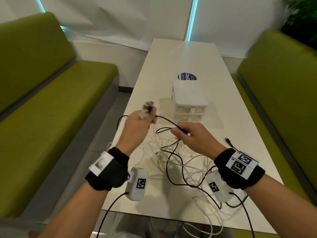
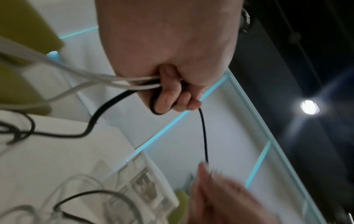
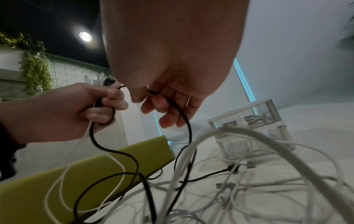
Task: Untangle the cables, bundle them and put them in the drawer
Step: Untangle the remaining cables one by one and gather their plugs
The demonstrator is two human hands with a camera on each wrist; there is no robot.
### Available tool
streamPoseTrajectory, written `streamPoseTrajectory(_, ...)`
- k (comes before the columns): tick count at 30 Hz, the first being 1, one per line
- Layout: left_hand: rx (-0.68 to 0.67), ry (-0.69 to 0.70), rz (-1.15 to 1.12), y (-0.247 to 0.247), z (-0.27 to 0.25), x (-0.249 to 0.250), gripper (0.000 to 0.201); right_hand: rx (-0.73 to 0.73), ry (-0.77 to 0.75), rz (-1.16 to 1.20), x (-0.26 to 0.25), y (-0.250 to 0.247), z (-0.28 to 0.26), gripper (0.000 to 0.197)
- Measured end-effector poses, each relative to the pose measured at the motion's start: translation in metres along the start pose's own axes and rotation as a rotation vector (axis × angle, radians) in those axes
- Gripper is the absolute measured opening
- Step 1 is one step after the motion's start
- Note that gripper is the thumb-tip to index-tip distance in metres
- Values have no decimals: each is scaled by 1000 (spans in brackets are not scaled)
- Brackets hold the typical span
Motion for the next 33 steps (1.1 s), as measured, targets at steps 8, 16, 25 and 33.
streamPoseTrajectory(8, 338, -7, -391, -60, 15, 9, 24, -34, 124, 19, 13, -1, -1, 42)
streamPoseTrajectory(16, 73, 457, 264, -5, -22, 22, 50, -42, 126, -25, -4, -9, 8, 44)
streamPoseTrajectory(25, -316, 512, 635, 41, -33, 12, 87, -146, 92, -40, -20, -6, 2, 27)
streamPoseTrajectory(33, -303, 350, 845, 33, -29, 9, 14, -152, -11, -18, -14, -3, 0, 32)
Point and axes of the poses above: each hand's wrist, its own z-axis towards the middle knuckle, its own y-axis out of the palm, x = y × z, the point moved 5 cm from there along z, towards the middle knuckle, and after that the axes turned 5 degrees about -z, right-handed, at the moved point
